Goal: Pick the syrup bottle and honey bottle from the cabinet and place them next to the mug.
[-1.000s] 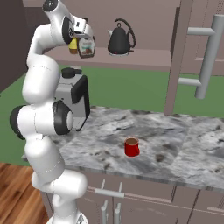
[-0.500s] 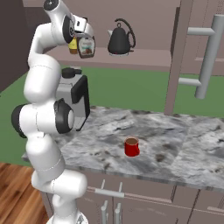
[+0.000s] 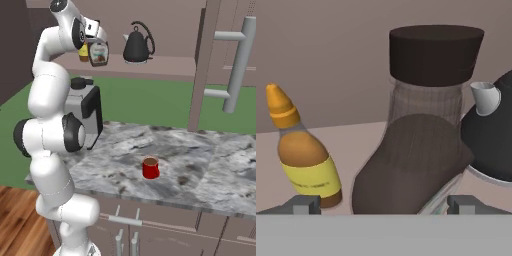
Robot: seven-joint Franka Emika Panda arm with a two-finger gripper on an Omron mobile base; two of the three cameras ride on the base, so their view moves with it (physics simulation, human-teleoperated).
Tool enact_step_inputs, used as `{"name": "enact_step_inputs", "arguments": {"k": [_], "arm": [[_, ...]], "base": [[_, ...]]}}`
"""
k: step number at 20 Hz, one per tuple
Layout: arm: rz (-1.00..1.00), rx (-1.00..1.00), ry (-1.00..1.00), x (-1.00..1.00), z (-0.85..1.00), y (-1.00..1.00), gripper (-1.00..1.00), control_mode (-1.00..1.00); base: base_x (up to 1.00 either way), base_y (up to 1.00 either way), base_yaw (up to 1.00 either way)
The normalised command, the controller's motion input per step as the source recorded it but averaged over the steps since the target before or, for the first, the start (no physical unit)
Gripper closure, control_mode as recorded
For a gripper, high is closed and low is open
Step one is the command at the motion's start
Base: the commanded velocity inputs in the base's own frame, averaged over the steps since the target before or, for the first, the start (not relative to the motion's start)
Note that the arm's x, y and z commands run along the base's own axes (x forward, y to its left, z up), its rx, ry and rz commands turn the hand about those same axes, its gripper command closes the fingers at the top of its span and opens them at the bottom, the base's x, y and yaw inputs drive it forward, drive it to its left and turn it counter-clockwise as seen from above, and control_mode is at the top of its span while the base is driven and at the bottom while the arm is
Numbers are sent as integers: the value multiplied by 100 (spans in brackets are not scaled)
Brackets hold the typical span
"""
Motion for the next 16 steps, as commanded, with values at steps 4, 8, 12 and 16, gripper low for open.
{"name": "enact_step_inputs", "arguments": {"k": [4, 8, 12, 16], "arm": [[-3, 0, 0, 0, -5, 0, -100, -100], [-7, 0, 0, 1, -7, 0, -100, -100], [-7, 0, 0, 3, -9, 0, -100, -100], [-7, 0, 0, 4, -5, 0, -100, -100]], "base": [[0, 0, 0], [0, 0, 0], [0, 0, 0], [0, 0, 0]]}}
